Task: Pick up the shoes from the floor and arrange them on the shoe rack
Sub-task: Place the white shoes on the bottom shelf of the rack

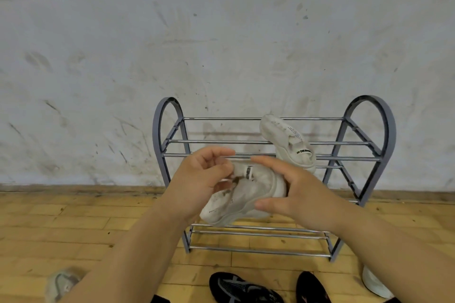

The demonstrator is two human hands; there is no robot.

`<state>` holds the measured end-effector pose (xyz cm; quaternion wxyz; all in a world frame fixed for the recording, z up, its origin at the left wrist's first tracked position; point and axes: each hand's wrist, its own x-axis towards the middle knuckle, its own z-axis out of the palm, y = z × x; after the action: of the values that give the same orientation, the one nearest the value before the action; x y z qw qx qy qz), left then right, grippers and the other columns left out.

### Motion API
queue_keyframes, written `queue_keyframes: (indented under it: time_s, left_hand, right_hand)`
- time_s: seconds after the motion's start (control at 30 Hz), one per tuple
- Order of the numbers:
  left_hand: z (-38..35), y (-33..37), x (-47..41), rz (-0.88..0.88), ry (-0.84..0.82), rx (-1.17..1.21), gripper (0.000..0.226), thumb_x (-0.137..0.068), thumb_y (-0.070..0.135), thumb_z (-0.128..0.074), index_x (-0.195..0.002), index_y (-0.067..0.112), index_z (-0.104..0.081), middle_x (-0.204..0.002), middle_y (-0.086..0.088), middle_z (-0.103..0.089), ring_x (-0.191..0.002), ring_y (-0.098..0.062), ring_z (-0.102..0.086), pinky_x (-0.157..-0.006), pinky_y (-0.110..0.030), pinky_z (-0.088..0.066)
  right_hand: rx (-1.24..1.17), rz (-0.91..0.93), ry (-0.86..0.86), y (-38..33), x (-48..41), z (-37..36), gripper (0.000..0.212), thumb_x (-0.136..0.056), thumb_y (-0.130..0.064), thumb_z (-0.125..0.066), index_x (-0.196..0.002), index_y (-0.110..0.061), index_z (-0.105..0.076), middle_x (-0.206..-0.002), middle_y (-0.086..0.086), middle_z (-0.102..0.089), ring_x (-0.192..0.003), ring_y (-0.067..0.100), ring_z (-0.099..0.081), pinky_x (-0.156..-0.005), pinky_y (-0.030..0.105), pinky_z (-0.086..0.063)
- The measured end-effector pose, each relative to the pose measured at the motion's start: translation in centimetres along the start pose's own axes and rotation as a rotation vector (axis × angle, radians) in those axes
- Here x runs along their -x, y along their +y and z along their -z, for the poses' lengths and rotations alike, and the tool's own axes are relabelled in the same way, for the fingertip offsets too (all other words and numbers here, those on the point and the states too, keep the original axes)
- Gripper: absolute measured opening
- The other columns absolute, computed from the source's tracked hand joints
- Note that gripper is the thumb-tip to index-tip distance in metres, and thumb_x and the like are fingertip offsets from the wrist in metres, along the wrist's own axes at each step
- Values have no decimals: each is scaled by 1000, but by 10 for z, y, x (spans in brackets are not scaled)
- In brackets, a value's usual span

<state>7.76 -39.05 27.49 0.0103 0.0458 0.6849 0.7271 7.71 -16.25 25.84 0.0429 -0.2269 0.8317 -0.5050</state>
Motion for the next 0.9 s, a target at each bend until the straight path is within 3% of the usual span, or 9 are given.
queue_keyframes:
  time_s: [0.1,0.2,0.3,0.37,0.5,0.6,0.73,0.8,0.9]
  left_hand:
    - [8,11,14,-113,65,-191,32,-95,10,-69,-115,35,-72,-85,4,-67,-85,-20,-70,-81,-35,-61]
    - [12,18,29,-145,2,-224,34,-97,14,-68,-121,37,-69,-76,-3,-66,-71,-21,-67,-70,-33,-58]
    - [8,17,36,-37,-93,-262,38,-99,27,-66,-131,46,-61,-77,-7,-71,-65,-22,-67,-65,-33,-54]
    - [3,12,35,73,-125,-237,43,-99,39,-63,-137,54,-51,-94,-4,-77,-75,-23,-73,-72,-34,-59]
    - [-8,-4,23,143,-19,-36,49,-94,52,-62,-142,52,-48,-129,1,-67,-102,-23,-75,-94,-46,-60]
    - [-15,-7,10,105,101,180,43,-95,30,-70,-134,38,-53,-133,-2,-63,-108,-30,-73,-90,-50,-62]
    - [-10,-11,-9,17,144,163,61,-92,1,-72,-135,40,-52,-131,-4,-64,-109,-28,-71,-85,-53,-62]
    - [-3,-11,-18,-28,134,81,73,-91,2,-74,-143,45,-47,-131,3,-64,-110,-21,-71,-88,-50,-62]
    - [6,-13,-37,-86,112,29,82,-91,13,-76,-151,50,-37,-136,10,-65,-118,-17,-69,-96,-48,-59]
  right_hand:
    - [-198,-9,96,0,0,23,76,-68,-35,-92,-135,-49,-59,-130,-14,-69,-113,10,-70,-94,33,-59]
    - [-557,-12,122,5,1,40,85,-57,-35,-98,-134,-40,-65,-130,1,-71,-113,26,-72,-88,39,-61]
    - [-722,5,183,7,-4,37,80,-67,-13,-86,-141,-26,-59,-135,11,-68,-113,27,-71,-83,34,-62]
    - [-711,32,209,6,-6,30,95,-56,-23,-98,-142,-26,-58,-133,8,-69,-114,26,-71,-85,33,-61]
    - [-421,65,219,-4,-5,12,92,-54,-31,-96,-137,-43,-57,-128,-19,-68,-117,12,-68,-93,30,-58]
    - [-301,52,148,-2,-4,4,95,-59,-22,-98,-138,-46,-52,-127,-21,-65,-119,7,-66,-95,26,-55]
    - [-60,23,85,7,0,12,87,-72,-39,-90,-145,-52,-44,-133,-32,-59,-132,-7,-50,-108,19,-39]
    - [139,-16,219,10,-2,22,69,-81,-43,-82,-139,-57,-46,-133,-37,-54,-128,-13,-46,-99,10,-35]
    - [384,-154,497,30,-9,38,55,-89,-42,-71,-139,-50,-50,-135,-19,-45,-129,7,-44,-98,19,-36]
